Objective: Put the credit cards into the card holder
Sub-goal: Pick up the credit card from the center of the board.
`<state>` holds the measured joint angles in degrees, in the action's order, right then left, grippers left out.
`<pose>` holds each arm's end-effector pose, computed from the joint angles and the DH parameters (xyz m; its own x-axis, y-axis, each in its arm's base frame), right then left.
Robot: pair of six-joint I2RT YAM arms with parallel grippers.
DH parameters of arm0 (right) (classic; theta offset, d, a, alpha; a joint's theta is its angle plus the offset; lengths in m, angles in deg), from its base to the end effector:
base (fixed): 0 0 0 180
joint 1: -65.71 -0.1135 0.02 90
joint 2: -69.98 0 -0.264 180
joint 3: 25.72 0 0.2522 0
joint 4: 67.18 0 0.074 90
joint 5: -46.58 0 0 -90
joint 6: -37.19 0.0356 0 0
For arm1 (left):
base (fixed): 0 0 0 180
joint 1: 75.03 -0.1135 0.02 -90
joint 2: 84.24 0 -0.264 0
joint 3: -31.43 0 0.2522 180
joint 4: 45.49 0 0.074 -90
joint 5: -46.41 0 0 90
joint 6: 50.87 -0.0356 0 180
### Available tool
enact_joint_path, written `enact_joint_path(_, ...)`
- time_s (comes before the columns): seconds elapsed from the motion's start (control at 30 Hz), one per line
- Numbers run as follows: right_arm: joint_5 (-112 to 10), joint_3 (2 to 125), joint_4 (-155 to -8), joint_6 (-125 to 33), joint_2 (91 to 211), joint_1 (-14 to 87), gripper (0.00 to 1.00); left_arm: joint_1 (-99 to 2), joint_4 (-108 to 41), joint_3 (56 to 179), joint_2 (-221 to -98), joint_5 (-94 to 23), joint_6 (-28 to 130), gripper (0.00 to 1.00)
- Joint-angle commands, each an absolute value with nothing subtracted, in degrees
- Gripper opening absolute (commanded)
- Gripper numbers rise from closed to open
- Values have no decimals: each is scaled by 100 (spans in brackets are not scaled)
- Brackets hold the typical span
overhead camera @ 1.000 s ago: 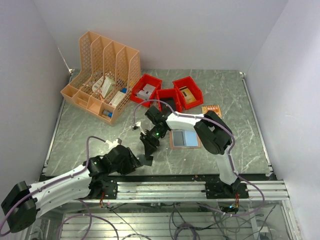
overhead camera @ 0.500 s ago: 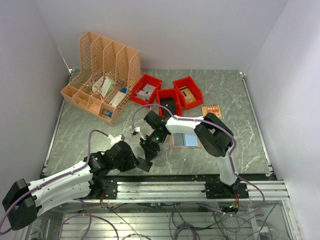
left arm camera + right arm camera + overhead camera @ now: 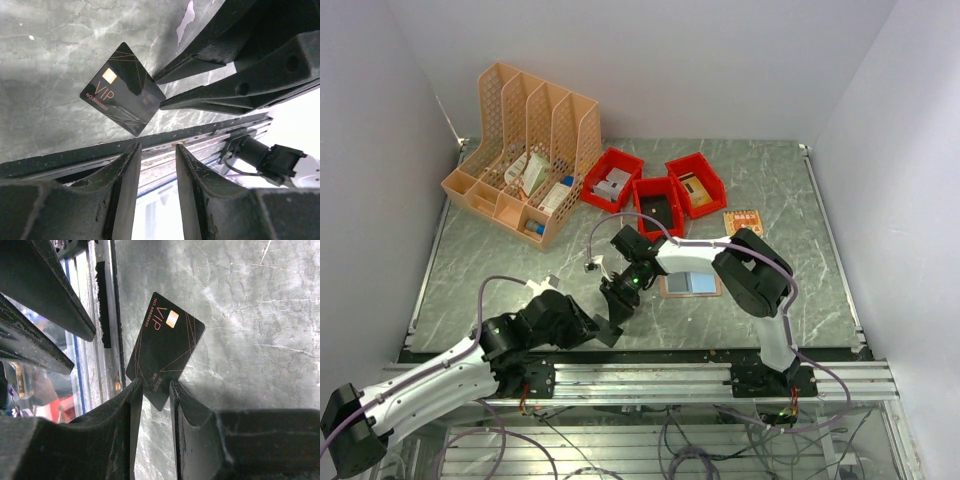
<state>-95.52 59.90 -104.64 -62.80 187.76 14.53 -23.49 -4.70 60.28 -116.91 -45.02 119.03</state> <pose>0.2226 0.3214 0.1230 -0.4658 -0.7489 -0.4713 -0.7429 0.0417 0.6681 0.0799 -0.0992 0.1622 -0.8364 -0.5294 -0.1421 -0.2947 0.6529 -0.6978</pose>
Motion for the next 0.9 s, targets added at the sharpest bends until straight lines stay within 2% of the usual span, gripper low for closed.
enact_joint_path(0.0,-9402,5878,-10112,-5963,18710,1422,30,-2346,-393,5868,-11509,-4412,12567,46)
enact_joint_path(0.1,-9428,5863,-10084,-5896,18718,1431,30,-2333,-358,5951,-11689,-4534,12620,48)
enact_joint_path(0.23,-9484,5783,-9934,-5740,18733,1456,30,-2320,-244,6064,-12060,-4475,12641,55)
enact_joint_path(0.63,-9620,5520,-9501,-5187,18698,1507,28,-1905,-936,5889,-12446,-4581,13328,54)
enact_joint_path(0.87,-9727,5439,-9344,-4985,18714,1515,27,-1553,-957,5973,-12900,-4599,13610,59)
